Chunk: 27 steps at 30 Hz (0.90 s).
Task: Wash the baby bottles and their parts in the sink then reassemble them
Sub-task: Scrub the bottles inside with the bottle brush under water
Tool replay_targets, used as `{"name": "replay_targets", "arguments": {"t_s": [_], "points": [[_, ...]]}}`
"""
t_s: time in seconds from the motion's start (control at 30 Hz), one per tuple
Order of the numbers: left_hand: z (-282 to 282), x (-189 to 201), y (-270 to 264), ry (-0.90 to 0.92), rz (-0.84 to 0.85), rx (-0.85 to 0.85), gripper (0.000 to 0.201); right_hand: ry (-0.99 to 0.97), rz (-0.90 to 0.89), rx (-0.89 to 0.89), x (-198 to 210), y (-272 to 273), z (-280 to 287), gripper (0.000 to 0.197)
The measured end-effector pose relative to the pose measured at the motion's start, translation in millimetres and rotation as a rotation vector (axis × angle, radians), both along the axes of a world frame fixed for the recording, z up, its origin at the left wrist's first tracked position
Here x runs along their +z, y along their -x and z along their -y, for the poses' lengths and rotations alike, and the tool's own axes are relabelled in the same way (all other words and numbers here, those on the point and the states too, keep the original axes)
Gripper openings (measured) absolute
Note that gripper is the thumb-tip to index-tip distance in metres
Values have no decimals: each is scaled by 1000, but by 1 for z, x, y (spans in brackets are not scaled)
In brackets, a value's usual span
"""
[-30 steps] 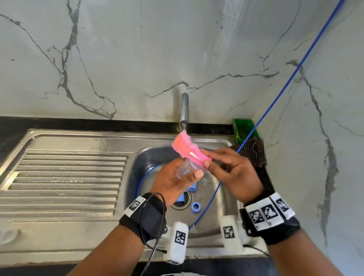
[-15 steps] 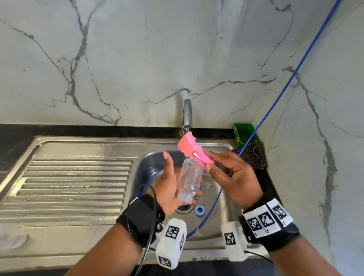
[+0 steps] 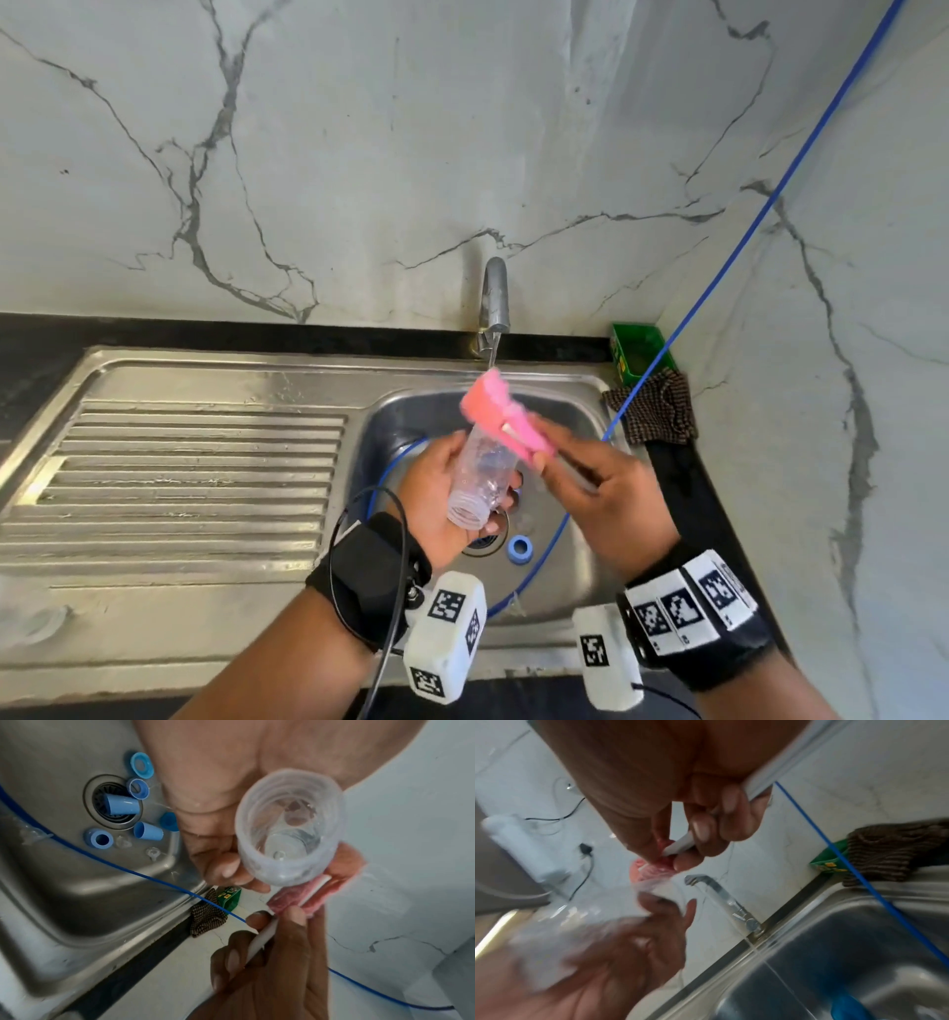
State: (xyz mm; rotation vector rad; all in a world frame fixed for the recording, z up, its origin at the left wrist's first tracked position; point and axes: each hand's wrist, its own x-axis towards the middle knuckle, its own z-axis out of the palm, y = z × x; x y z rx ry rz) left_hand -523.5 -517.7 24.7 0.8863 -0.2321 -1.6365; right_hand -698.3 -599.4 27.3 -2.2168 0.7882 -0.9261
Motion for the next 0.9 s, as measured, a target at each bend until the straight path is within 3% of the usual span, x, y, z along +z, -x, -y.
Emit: {"name": "replay_targets", "arguments": {"t_s": [0.07, 0.17, 0.2, 0.33, 0.47, 0.6, 0.73, 0.77, 0.9], "points": [[2, 1, 3, -36, -2, 28, 39, 35, 3, -71, 1, -2, 2, 44], [3, -3, 1, -63, 0, 122, 34, 97, -12, 202, 1, -5, -11, 40], [3, -4, -1, -65, 8, 120, 36, 101, -25, 216, 2, -4, -7, 40], [7, -2, 5, -96, 3, 93, 48, 88, -28, -36, 8, -4, 15, 43], [11, -8, 7, -144, -78, 259, 35, 146, -39, 274, -2, -5, 4, 41], [12, -1, 13, -98, -82, 178, 49, 117, -5, -23, -1, -2, 18, 42], [8, -1, 9, -124, -33, 236, 44, 195, -45, 330, -3, -3, -4, 36], [7, -2, 8, -106, 9, 208, 45, 210, -48, 305, -1, -2, -2, 35], [2, 4, 12, -86, 54, 136, 46, 163, -9, -115, 5, -6, 13, 35]]}}
